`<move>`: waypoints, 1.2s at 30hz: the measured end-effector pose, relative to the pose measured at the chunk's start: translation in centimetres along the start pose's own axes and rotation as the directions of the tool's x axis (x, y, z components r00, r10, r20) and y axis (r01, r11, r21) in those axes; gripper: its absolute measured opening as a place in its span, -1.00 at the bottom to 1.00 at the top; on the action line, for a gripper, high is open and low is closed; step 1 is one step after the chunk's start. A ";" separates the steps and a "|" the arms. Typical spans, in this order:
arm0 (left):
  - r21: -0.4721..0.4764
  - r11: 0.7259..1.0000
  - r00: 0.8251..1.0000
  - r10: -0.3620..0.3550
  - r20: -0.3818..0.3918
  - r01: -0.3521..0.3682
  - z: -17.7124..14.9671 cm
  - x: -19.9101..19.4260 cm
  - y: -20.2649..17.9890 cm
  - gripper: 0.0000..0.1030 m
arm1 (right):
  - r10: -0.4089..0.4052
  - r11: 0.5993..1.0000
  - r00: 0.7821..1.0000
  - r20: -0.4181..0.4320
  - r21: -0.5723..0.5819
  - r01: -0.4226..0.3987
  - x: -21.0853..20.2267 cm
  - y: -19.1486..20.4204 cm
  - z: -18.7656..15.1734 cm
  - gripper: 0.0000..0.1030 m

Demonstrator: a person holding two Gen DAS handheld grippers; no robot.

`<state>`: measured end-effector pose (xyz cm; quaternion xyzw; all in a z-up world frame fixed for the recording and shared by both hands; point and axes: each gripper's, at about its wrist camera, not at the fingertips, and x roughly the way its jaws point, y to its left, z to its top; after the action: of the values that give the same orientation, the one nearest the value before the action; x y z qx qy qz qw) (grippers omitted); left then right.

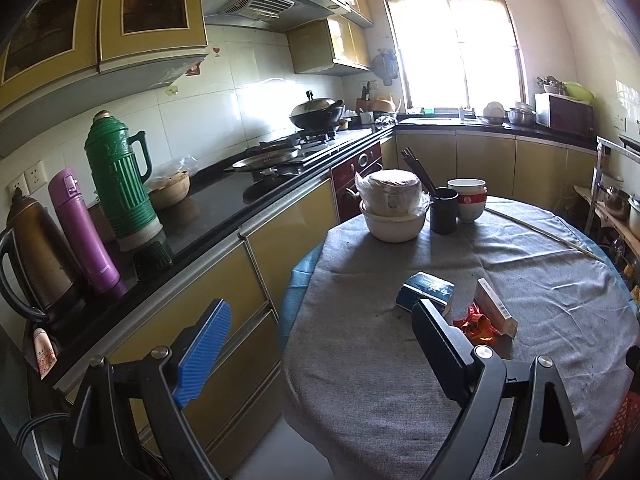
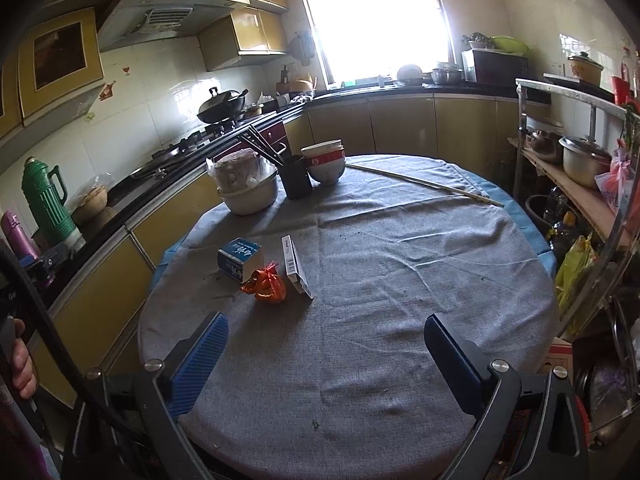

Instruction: Collect trash

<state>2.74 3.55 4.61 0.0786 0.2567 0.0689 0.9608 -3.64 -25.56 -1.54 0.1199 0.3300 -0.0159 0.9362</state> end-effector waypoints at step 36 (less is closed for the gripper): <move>-0.245 0.941 0.805 -0.330 -0.494 0.235 1.9 25.2 -6.8 0.78 | 0.198 0.980 0.949 -0.246 0.075 -0.185 21.9 1.7 4.5 -0.05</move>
<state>25.96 1.03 -7.22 -0.0654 0.5124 -0.0346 0.8555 16.42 -23.89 -11.43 0.1764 0.4326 0.0820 0.8804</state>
